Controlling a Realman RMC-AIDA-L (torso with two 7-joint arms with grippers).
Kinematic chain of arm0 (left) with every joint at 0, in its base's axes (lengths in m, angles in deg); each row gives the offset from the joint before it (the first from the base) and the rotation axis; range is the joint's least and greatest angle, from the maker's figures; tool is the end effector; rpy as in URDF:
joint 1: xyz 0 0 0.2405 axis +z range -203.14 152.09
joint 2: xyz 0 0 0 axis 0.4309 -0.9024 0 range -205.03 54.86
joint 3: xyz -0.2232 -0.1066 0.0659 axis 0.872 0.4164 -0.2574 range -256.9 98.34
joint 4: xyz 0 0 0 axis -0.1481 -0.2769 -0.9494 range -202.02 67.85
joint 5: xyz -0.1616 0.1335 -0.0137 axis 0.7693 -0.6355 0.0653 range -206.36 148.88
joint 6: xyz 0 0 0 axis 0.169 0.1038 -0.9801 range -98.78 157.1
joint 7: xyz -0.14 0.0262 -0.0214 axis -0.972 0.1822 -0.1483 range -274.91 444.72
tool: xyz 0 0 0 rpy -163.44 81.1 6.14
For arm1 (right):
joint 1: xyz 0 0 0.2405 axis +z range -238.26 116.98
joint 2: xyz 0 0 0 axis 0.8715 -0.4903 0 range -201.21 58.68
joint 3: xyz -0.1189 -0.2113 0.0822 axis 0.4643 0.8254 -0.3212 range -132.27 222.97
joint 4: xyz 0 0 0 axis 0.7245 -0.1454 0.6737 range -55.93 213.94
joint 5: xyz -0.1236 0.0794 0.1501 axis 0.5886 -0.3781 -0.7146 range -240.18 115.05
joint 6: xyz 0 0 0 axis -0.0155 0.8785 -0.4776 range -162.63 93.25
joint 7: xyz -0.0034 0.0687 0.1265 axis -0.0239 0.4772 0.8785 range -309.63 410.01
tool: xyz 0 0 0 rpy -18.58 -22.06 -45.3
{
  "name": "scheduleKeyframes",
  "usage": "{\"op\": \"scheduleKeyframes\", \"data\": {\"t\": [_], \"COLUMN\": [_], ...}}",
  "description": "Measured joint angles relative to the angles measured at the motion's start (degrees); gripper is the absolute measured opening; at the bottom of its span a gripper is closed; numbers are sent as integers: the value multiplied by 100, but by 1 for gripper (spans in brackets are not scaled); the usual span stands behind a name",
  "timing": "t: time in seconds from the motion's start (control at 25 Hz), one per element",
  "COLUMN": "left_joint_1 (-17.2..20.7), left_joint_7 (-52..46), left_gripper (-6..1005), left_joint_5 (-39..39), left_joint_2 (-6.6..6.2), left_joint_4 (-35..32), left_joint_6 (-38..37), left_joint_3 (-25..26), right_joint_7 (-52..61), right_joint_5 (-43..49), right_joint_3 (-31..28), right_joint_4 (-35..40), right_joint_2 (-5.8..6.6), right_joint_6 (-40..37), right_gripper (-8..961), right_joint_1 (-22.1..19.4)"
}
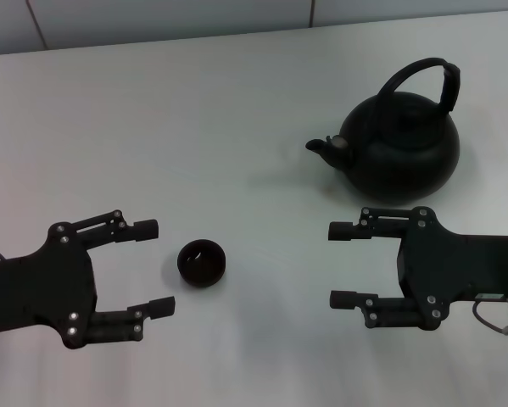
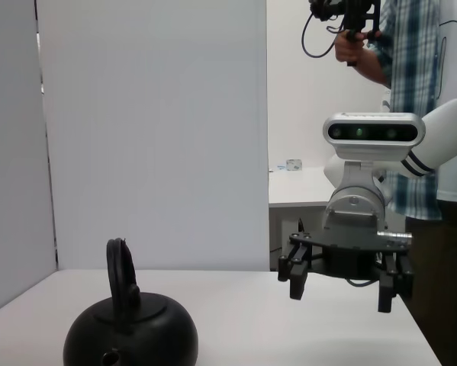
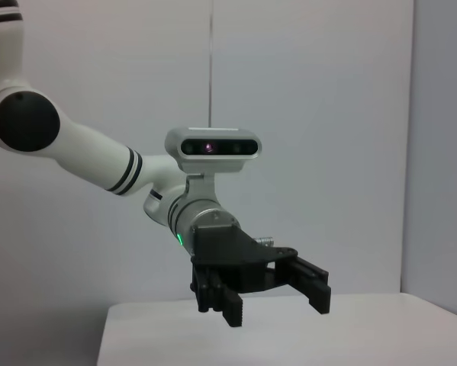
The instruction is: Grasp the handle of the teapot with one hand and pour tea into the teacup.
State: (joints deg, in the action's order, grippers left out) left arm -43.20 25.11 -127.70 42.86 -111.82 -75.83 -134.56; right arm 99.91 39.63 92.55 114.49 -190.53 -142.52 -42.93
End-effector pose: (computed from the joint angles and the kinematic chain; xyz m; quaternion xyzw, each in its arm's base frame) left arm -0.2578 0.2560 0.0096 -0.9490 -0.0142 -0.3077 0.0668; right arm 0.2724 0.2386 -0.0015 -0.9308 0.0133 0.3518 0.0983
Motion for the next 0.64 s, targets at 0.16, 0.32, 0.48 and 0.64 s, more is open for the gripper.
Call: {"op": "scheduleKeyframes", "data": {"t": [0.16, 0.32, 0.48, 0.64], "left_joint_1": [-38, -77, -98, -143], "left_joint_7": [3, 29, 33, 28], "left_gripper": [819, 819, 819, 819], "left_joint_5": [0, -2, -2, -7], "left_joint_2": [0, 0, 0, 0], "left_joint_4": [-1, 14, 19, 40], "left_joint_6": [11, 33, 37, 48], "left_joint_3": [0, -3, -7, -9], "right_joint_7": [-1, -3, -10, -7], "right_joint_5": [5, 10, 22, 26], "right_joint_3": [0, -1, 31, 61], "right_joint_4": [-37, -93, -95, -99], "right_joint_2": [-5, -8, -9, -9], "right_joint_6": [3, 3, 3, 27], "right_gripper": [680, 680, 680, 680], "right_joint_1": [6, 28, 31, 39]}}
